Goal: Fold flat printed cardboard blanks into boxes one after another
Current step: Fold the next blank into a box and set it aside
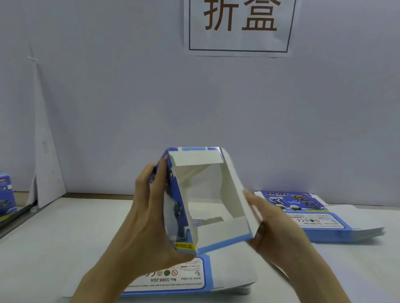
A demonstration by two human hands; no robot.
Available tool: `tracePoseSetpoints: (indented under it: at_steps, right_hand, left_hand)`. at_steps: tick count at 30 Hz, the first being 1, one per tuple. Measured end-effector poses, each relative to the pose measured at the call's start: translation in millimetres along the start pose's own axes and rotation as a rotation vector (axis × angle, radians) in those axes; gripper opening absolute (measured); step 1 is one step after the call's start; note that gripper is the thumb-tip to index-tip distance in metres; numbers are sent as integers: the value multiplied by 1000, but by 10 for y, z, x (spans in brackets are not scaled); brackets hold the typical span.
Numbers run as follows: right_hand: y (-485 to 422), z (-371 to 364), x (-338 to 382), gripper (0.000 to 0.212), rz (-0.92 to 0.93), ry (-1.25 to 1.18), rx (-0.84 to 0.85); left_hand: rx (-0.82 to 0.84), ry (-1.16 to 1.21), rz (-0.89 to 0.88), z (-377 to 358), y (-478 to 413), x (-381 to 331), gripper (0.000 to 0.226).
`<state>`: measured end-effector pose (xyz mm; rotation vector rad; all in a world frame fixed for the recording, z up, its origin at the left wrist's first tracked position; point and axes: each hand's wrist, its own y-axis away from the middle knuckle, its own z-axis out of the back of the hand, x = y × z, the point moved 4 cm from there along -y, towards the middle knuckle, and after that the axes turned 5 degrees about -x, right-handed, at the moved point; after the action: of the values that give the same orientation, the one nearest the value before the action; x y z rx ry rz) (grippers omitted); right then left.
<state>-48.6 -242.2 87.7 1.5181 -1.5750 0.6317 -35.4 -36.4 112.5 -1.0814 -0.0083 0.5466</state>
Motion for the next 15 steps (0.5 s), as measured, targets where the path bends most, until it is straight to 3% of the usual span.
tracePoseSetpoints:
  at_steps: [2, 5, 8, 11, 15]
  right_hand:
    - [5, 43, 88, 34, 58, -66, -7]
    - [36, -58, -36, 16, -20, 21, 94]
    - [45, -156, -121, 20, 1, -11, 158]
    - [48, -44, 17, 32, 175, 85, -26]
    - [72, 154, 261, 19, 572, 275, -225]
  left_hand:
    - [-10, 29, -41, 19, -48, -22, 132]
    - [-6, 39, -82, -41, -45, -104, 131]
    - [5, 33, -23, -37, -59, -89, 131]
    - [17, -41, 25, 54, -61, 12, 127]
    - [78, -170, 92, 113, -41, 32, 115]
